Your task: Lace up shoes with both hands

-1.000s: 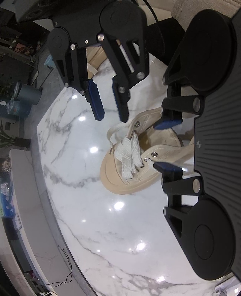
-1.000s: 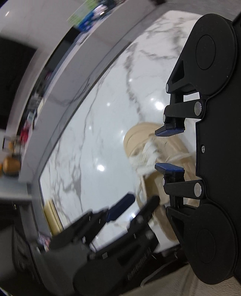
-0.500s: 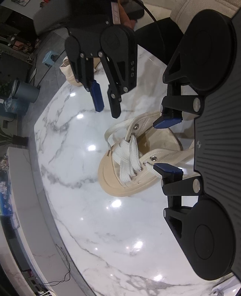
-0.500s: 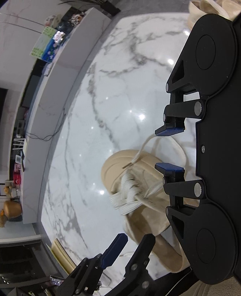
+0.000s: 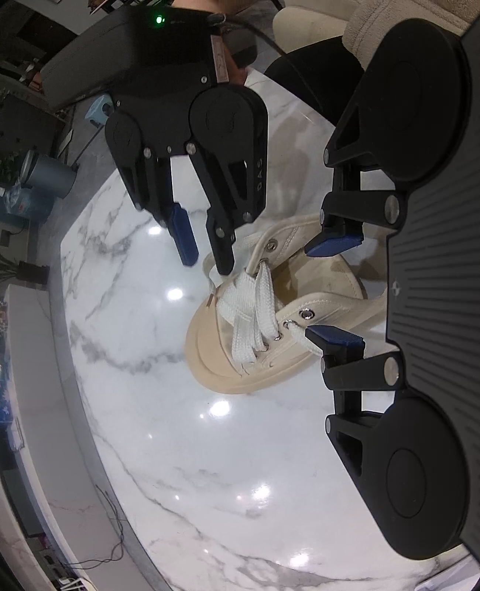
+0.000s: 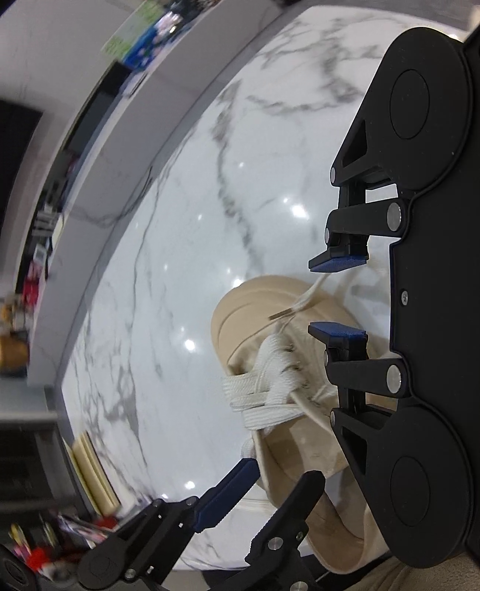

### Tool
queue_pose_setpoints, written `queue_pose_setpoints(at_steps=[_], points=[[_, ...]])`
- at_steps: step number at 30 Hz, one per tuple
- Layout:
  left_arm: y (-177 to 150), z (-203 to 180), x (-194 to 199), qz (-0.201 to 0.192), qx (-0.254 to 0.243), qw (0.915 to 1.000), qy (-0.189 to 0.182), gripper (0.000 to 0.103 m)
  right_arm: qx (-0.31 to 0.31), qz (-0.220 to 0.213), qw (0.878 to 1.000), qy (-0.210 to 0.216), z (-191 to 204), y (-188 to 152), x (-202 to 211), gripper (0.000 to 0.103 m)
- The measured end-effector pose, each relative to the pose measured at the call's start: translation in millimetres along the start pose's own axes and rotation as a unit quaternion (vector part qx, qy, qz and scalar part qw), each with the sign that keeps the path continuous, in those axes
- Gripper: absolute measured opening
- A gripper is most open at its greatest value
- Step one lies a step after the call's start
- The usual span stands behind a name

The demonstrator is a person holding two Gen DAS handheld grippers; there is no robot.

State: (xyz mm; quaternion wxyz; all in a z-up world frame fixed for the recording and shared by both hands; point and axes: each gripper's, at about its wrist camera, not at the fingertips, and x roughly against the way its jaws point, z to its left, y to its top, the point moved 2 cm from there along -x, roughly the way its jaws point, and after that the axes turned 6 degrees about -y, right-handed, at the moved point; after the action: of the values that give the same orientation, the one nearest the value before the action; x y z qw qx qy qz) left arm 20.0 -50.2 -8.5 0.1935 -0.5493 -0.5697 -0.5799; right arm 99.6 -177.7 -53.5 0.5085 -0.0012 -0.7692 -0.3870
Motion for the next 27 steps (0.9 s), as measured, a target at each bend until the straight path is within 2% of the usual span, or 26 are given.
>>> queue_pose_setpoints(at_steps=[2,9,13,16,22,27], points=[[1,2,-1,0.001,0.004,1.0,0.001,0.039,-0.001,0.003,1.0,0.006,-3,2,-6,0.015],[3,5,-4,0.005,0.004,1.0,0.002,0.039,-0.009,0.002,0.999,0.037,-11,2,-10,0.014],[5,5,-5,0.005,0.003,1.0,0.001,0.039,-0.007,0.006,0.998,0.058,-13,4,-12,0.01],[3,5,-5,0.005,0.004,1.0,0.002,0.039,-0.006,0.013,0.997,0.078,-15,7,-14,0.003],[1,6,-3,0.002,0.009,0.9999,0.005,0.039,0.018,0.015,0.998,0.052,-2,9,-10,0.001],[-1,7,1,-0.009,0.012,0.9999,0.004,0.038,0.003,-0.014,0.999,0.051,5,13,14,0.001]])
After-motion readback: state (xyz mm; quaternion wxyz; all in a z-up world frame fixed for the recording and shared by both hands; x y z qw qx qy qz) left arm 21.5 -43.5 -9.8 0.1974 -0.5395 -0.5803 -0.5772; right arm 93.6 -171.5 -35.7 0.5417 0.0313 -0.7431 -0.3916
